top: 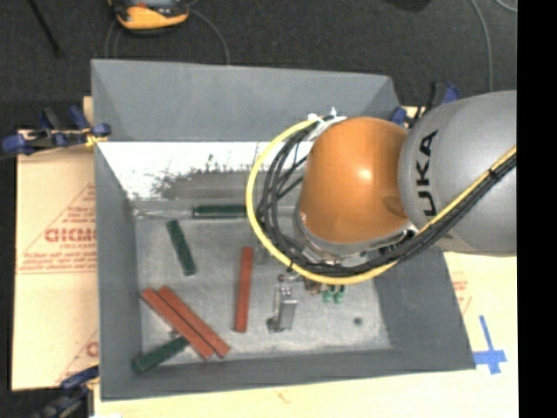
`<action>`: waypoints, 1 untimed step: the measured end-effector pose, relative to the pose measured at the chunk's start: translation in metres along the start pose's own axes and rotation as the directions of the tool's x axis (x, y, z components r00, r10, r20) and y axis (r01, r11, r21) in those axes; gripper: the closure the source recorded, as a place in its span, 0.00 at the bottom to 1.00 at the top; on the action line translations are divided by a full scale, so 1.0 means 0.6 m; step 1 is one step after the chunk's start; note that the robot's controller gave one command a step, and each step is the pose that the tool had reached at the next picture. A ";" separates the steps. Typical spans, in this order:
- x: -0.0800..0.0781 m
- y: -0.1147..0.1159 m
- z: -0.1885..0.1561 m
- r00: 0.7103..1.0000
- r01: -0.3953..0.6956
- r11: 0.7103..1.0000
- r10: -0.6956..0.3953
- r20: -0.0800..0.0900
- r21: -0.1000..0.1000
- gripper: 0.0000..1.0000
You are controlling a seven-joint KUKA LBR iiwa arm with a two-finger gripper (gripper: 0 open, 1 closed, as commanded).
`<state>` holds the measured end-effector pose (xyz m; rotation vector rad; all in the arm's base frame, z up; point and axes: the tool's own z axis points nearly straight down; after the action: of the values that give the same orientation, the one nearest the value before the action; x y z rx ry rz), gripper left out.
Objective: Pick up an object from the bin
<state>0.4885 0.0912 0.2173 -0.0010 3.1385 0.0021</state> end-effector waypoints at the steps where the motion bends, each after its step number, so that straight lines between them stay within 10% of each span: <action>1: -0.014 0.014 0.098 1.000 -0.003 1.000 0.003 0.006 -0.001 0.00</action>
Offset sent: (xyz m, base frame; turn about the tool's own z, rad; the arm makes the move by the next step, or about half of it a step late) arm 0.0063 0.0145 -0.1459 -0.3073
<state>0.4971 0.0995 0.1585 0.0030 3.1324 0.0036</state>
